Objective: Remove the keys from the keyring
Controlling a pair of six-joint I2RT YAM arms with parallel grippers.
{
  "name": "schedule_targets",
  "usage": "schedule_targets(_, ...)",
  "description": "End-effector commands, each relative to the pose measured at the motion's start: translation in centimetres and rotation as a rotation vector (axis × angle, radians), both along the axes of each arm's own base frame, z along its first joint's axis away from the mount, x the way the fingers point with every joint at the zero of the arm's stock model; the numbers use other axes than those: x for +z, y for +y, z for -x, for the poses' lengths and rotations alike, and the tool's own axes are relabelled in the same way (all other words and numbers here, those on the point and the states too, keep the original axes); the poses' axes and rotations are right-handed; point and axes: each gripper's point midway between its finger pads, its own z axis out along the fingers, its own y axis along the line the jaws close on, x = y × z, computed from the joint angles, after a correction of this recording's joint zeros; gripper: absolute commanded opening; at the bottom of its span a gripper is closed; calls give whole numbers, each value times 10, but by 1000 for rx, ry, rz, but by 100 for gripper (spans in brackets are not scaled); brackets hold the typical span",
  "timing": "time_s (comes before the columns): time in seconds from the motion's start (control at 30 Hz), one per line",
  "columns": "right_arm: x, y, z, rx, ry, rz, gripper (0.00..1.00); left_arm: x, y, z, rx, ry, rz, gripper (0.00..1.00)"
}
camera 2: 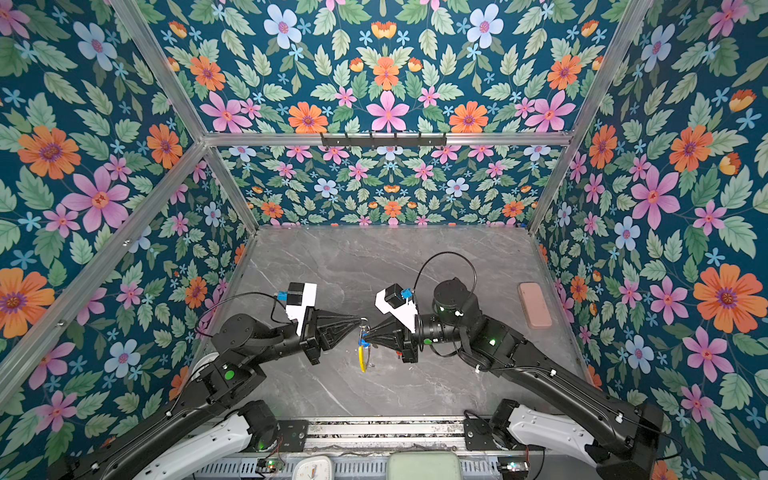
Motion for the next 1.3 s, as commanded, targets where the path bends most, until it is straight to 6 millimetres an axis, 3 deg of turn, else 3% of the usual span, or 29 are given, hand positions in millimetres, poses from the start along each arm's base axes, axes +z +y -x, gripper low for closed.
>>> schedule_targets(0.0,7,1,1,4,-8,-32,0,20,6,2,8,-44,76,0)
schedule_targets(0.47,11,7,-2,-2,-11,-71,0,22,12,-2,54,-52,125,0)
schedule_targets(1.27,28,35,-3,34,-48,-144,0,22,25,-6,101,-85,288,0)
